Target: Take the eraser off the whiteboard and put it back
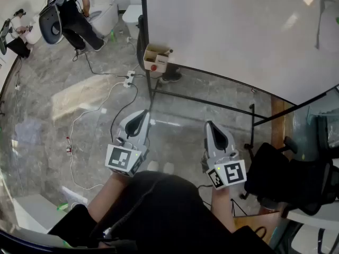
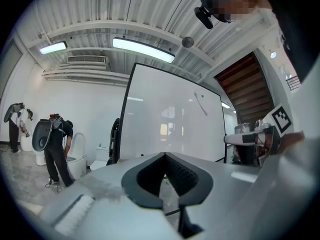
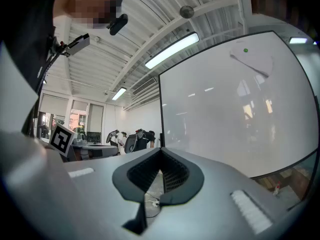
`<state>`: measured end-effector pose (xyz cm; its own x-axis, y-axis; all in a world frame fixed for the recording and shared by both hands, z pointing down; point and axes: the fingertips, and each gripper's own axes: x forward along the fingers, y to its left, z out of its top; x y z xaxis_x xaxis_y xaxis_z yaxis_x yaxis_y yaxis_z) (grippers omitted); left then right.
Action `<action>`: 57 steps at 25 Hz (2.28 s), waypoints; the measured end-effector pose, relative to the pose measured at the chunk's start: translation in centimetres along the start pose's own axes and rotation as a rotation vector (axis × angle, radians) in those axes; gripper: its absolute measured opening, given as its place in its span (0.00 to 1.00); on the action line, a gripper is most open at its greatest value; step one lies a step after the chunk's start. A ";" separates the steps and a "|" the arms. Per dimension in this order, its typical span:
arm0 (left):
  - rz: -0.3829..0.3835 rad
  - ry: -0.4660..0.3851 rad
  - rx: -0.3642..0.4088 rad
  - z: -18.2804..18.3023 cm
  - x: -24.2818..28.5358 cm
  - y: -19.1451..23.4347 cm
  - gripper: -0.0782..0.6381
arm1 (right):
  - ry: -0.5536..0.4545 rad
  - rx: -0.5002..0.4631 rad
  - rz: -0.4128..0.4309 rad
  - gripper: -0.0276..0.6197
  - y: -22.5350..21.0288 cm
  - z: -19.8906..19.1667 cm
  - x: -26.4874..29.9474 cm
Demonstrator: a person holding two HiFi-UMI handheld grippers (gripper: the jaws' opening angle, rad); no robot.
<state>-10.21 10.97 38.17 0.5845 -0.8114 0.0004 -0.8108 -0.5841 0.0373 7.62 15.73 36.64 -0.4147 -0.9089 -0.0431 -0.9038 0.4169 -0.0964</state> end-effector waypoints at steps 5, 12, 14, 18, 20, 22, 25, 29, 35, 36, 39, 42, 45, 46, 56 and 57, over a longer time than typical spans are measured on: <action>0.004 -0.005 0.000 0.1 0.3 0.2 0.12 | 0.003 -0.008 0.008 0.06 -0.1 0.0 0.3; 0.017 0.000 0.004 -0.3 0.7 0.0 0.12 | -0.009 0.030 0.018 0.06 -1.0 -0.2 0.3; 0.018 0.000 0.006 -0.5 0.9 -0.3 0.12 | -0.014 0.040 0.012 0.06 -1.5 -0.3 0.0; 0.026 0.005 0.002 -0.8 1.0 -1.2 0.12 | -0.011 0.061 0.018 0.06 -2.3 -0.7 -0.9; 0.038 0.016 0.004 -1.1 0.8 -1.3 0.12 | -0.008 0.060 0.024 0.06 -2.4 -0.9 -1.3; 0.044 0.013 0.000 -1.5 0.7 -1.7 0.12 | -0.003 0.062 0.028 0.06 -2.7 -1.3 -1.8; 0.047 0.018 0.000 -1.9 0.7 -2.2 0.12 | 0.010 0.072 0.021 0.06 -3.3 -1.9 -2.5; 0.057 0.038 0.003 -2.1 0.8 -2.5 0.12 | 0.015 0.072 0.019 0.06 -3.9 -2.1 -2.8; 0.055 0.039 0.006 -2.1 1.6 -2.2 0.12 | 0.004 0.091 0.048 0.06 -3.9 -2.0 -2.1; 0.057 0.042 0.006 -2.2 1.8 -2.0 0.12 | 0.006 0.095 0.048 0.06 -4.0 -2.1 -1.9; 0.073 0.064 0.005 -2.5 2.4 -0.9 0.12 | 0.015 0.093 0.047 0.06 -4.2 -2.5 -0.9; 0.055 0.039 0.003 -2.4 3.4 -0.2 0.12 | 0.018 0.085 0.047 0.06 -4.3 -2.4 0.3; 0.053 0.042 -0.002 -2.2 4.5 0.9 0.12 | 0.022 0.078 0.048 0.06 -4.6 -2.2 1.5; 0.053 0.046 -0.003 -2.2 5.0 1.3 0.12 | 0.024 0.075 0.048 0.06 -4.7 -2.2 2.1; 0.015 0.048 -0.009 -1.6 12.0 5.7 0.12 | 0.042 0.055 0.030 0.06 -7.1 -1.7 9.0; 0.006 0.042 -0.012 -1.5 12.8 6.1 0.12 | 0.037 0.051 0.027 0.06 -7.5 -1.4 9.9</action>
<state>-7.63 -2.97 39.85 0.5803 -0.8133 0.0425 -0.8143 -0.5784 0.0492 10.13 3.65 38.33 -0.4437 -0.8961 -0.0093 -0.8859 0.4402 -0.1461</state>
